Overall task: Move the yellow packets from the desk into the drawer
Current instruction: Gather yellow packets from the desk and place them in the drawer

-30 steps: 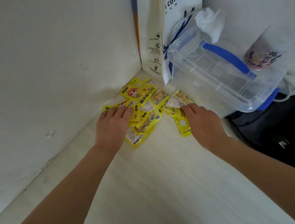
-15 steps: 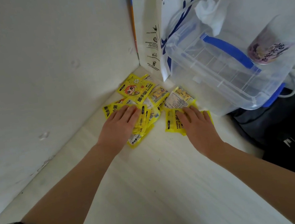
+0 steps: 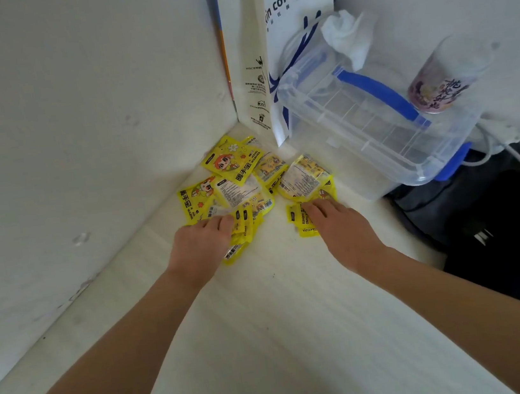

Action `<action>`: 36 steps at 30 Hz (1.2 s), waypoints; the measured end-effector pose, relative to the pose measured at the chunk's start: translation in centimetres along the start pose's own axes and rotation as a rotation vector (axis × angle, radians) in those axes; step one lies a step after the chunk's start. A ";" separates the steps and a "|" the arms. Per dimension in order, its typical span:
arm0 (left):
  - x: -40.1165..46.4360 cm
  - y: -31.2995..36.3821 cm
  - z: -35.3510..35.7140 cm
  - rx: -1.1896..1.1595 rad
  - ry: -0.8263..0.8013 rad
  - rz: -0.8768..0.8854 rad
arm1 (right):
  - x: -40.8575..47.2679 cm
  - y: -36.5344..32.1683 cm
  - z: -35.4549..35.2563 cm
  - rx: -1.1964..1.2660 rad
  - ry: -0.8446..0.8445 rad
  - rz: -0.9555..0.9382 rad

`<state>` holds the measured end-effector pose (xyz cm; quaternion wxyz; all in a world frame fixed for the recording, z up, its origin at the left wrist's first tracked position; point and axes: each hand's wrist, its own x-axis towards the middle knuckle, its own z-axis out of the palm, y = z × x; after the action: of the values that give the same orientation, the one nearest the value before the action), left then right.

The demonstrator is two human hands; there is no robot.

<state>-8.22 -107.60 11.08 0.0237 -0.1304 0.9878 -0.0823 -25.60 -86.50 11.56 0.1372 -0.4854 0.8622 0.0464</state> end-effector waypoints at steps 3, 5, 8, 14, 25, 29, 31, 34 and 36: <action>-1.7 -0.1 -0.6 -0.016 0.061 -0.038 | -0.9 0.0 0.3 -0.033 0.002 -0.016; -2.8 0.1 -1.0 -0.033 0.123 -0.082 | -1.5 -0.1 0.5 -0.069 -0.004 -0.019; -4.6 0.5 -1.3 -0.078 0.183 -0.124 | -2.2 -0.5 0.4 -0.067 -0.020 0.000; -7.9 1.7 -2.6 -0.130 0.343 -0.178 | -4.2 -1.6 0.0 -0.063 -0.008 0.000; -16.6 6.1 -4.7 -0.248 0.380 0.032 | -17.3 -5.0 1.1 0.157 0.137 0.023; -19.6 8.6 -5.6 -0.302 0.398 0.094 | -23.6 -6.9 2.7 0.167 0.223 0.086; -21.3 10.0 -6.1 -0.329 0.413 0.138 | -26.8 -8.1 3.3 0.187 0.238 0.139; -24.4 11.9 -6.5 -0.372 0.416 0.219 | -31.3 -10.3 4.4 0.212 0.245 0.258; -26.5 13.1 -6.7 -0.403 0.406 0.264 | -34.3 -11.9 5.1 0.241 0.261 0.330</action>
<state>13.60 -87.17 16.15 -0.1897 0.0161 0.9771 0.0945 2.31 -63.40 16.99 0.0720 -0.3198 0.9396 -0.0982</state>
